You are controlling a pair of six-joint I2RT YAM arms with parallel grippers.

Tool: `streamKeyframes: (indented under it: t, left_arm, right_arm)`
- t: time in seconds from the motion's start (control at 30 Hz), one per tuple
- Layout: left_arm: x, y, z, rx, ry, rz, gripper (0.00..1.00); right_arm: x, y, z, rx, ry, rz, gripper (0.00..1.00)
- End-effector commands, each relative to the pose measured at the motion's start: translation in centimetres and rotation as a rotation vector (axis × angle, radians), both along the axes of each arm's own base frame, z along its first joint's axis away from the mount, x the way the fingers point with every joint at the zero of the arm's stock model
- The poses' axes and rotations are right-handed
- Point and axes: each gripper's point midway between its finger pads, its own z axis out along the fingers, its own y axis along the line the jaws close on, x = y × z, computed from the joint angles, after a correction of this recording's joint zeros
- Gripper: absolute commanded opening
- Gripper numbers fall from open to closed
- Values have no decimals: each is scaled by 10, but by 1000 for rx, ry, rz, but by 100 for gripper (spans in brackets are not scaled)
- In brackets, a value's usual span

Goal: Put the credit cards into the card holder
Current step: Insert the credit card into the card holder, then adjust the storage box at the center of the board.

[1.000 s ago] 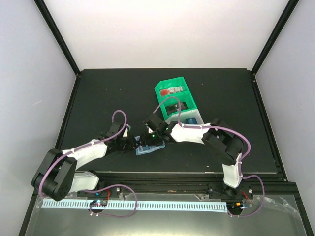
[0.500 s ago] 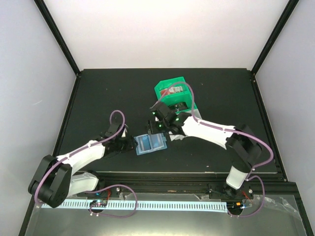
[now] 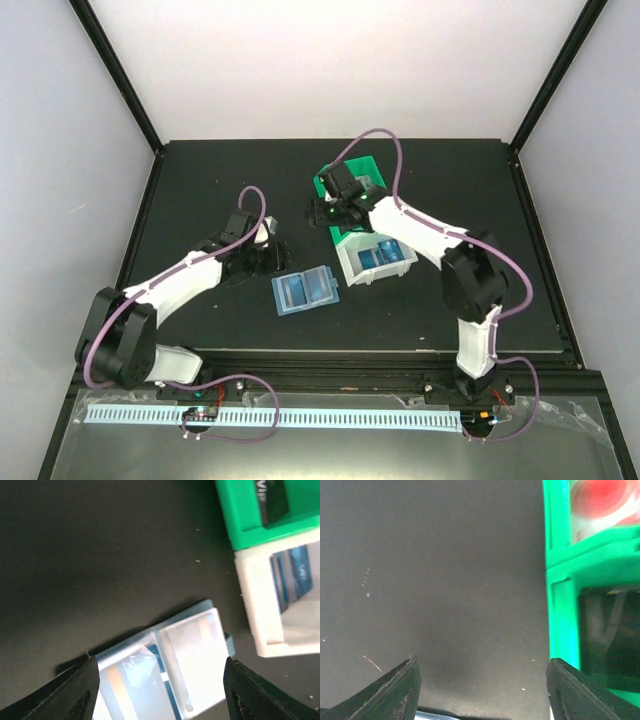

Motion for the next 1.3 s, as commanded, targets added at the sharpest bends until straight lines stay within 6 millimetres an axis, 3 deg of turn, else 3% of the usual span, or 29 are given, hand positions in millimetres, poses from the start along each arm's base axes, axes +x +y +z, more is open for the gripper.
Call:
streamKeyframes:
  t: [0.0,0.13,0.33,0.73,1.0,1.17,1.27]
  left_arm:
    - [10,8,-12,-10,77,21,70]
    - [14,15,-22,-32,127,52,70]
    - [16,20,-31,-53,172,66,70]
    - [15,23,-36,-52,186,75,69]
    - [17,22,-32,-61,173,78,69]
    - [22,16,-23,-100,143,60,71]
    - [30,8,-18,-138,124,45,76]
  right_arm:
    - [-9,22,-39,26,150,30,69]
    - [-5,18,-62,-18,178,0,69]
    - [4,-12,-86,-130,155,-108,69]
    - [-11,-83,-94,-301,117,-355,69]
    - [-6,-115,-62,-262,79,-422,70]
    - [16,-86,-25,-73,55,-190,70]
    - [34,-82,-12,20,43,-116,70]
